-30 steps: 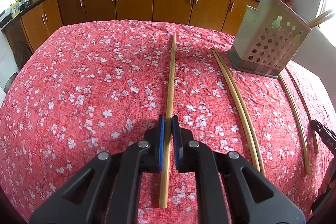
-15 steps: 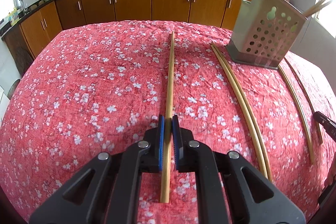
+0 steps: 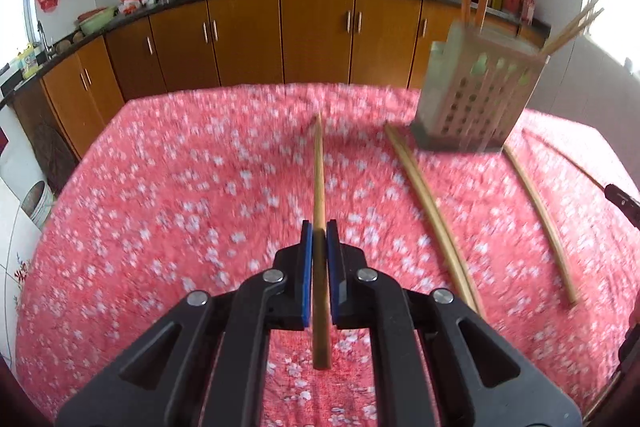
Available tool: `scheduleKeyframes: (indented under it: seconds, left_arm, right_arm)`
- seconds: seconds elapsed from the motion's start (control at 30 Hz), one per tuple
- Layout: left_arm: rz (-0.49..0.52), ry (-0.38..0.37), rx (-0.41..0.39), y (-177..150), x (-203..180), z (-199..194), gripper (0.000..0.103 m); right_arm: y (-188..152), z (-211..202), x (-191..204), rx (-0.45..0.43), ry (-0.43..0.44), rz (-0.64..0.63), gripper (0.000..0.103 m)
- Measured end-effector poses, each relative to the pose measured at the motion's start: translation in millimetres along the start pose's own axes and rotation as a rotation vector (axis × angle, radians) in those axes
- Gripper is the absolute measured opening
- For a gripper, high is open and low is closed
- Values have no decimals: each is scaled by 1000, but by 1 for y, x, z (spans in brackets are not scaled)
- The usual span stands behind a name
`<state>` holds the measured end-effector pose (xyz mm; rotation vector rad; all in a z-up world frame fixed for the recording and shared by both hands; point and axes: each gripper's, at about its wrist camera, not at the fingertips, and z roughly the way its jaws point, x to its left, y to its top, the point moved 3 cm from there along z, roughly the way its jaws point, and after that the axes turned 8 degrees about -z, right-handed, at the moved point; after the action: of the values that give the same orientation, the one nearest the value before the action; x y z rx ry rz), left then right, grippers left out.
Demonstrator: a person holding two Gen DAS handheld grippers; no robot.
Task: Organize utensils
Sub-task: 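Lift both chopsticks upright and carry them above the perforated holder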
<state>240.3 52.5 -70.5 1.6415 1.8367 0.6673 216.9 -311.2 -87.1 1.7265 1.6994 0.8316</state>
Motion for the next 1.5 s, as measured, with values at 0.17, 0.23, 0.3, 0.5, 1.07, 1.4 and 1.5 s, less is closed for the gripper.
scheduleKeyframes:
  seconds: [0.17, 0.23, 0.3, 0.5, 1.07, 1.4, 1.5]
  left_arm:
    - [-54, -51, -126, 32, -2, -40, 8]
    - [-71, -69, -161, 43, 0, -51, 8]
    - [-90, -89, -196, 55, -1, -62, 8]
    - [-108, -98, -236, 76, 0, -73, 8]
    - [-58, -239, -269, 102, -33, -117, 8]
    - [-35, -359, -389, 136, -83, -154, 8]
    - [-49, -362, -458, 158, -97, -159, 8]
  right_arm:
    - [24, -30, -2, -124, 0, 20, 8]
    - [32, -39, -3, -165, 4, 30, 8]
    - [39, -44, -5, -190, 9, 39, 8]
    - [52, -49, -5, -232, 17, 50, 8]
    - [95, -100, 6, -318, 151, 43, 8]
    - [135, -142, 34, -456, 280, 21, 8]
    - [152, -144, 43, -512, 273, 24, 8]
